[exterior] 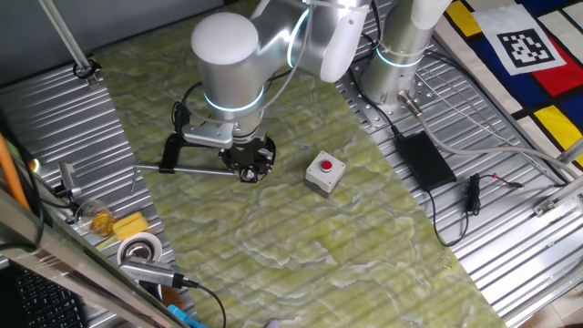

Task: Sharpen the pencil with a pencil sharpener

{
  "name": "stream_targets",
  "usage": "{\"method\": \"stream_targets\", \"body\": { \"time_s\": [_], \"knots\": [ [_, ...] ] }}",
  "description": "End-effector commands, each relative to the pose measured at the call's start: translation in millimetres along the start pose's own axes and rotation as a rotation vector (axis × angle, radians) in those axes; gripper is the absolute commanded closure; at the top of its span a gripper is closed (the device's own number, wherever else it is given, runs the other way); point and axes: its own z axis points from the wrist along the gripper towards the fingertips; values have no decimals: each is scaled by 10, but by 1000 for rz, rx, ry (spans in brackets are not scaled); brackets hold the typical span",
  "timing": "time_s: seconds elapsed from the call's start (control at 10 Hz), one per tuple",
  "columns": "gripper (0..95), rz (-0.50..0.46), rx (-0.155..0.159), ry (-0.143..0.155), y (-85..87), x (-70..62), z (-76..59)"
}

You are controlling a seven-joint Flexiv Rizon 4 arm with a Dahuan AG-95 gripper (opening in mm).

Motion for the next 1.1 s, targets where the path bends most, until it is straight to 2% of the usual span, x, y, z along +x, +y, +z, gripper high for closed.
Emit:
{"method": "stream_targets", "body": {
  "time_s": [0.1, 0.6, 0.7, 1.1],
  "knots": [
    [760, -4, 4, -2, -5, -1, 25],
    [760, -6, 10, -3, -1, -22, 73],
    [950, -4, 10, -2, 4, -29, 78],
    [950, -5, 13, 2, 14, -30, 86]
  ]
}}
